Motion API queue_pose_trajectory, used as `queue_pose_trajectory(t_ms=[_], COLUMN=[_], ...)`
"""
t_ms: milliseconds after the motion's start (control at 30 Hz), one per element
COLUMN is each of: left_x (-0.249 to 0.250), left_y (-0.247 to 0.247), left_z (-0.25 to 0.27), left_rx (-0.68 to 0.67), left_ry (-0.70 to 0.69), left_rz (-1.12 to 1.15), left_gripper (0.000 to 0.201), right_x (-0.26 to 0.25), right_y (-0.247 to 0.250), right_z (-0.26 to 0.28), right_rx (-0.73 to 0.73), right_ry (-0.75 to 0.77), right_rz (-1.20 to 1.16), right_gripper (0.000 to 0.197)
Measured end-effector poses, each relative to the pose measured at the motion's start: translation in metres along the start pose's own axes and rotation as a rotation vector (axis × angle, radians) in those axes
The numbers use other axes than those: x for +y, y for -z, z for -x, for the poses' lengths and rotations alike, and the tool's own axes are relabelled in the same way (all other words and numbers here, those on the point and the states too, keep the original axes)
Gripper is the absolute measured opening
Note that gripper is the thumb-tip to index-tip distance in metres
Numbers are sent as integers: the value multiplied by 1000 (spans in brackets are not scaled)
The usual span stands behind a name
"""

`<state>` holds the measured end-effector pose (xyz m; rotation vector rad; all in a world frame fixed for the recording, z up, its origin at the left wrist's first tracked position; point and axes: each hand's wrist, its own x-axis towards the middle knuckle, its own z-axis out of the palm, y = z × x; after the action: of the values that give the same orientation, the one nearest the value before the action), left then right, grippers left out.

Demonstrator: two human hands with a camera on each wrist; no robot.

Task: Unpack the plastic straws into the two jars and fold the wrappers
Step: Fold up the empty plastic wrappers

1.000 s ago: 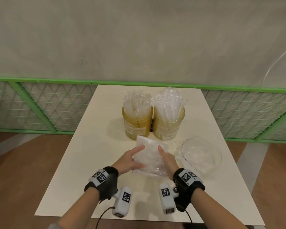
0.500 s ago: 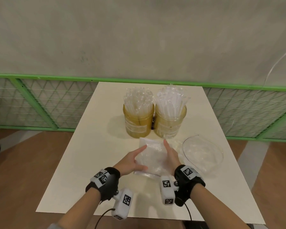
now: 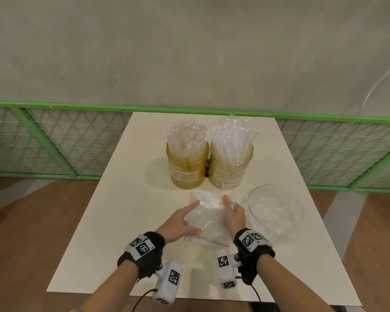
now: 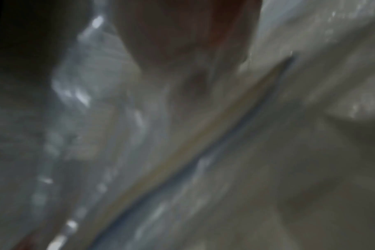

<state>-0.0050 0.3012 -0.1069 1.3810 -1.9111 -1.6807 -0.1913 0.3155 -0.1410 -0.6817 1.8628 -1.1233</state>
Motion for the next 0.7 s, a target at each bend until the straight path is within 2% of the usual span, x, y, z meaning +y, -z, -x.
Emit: queue_pose_trajectory(t_ms=[67,100,167,233,267,333,400,467,533,600,667,700], left_x=[-12,-19,-34,-50,-57,-62,-59,-49,-33,-11,10,22], left_y=[9,16,29,32,29,19,11,7,5,1,-10,-17], left_z=[-5,-7,-8,-11,-14,-17,-21,-22,-19,-16,-14,-12], left_rx=[72,114,172,224,250,249,256,360,465,470,355,244], left_ry=[27,57,124,201,238,328,401,431,353,140,-110,-194], left_rz=[-13,-11,-53,-144,-195,-321,-396,-367,-455,-584,-510,-437], left_gripper=[78,76,65,55,53,52,52,52,52,49,40,38], right_x=[1,3,11,25,30,42,48,44,33,20,3,-6], right_y=[16,29,61,83,89,87,84,83,83,81,78,75], right_z=[-4,-8,-18,-23,-22,-21,-16,-11,-6,-1,5,8], right_rx=[-59,-10,136,161,116,14,-29,-62,-63,-33,-12,-7], right_ry=[24,91,175,60,-16,-69,-11,35,78,140,181,195], right_rz=[24,114,526,930,1022,1007,914,846,732,573,464,425], right_gripper=[46,40,31,44,46,43,40,38,35,30,26,26])
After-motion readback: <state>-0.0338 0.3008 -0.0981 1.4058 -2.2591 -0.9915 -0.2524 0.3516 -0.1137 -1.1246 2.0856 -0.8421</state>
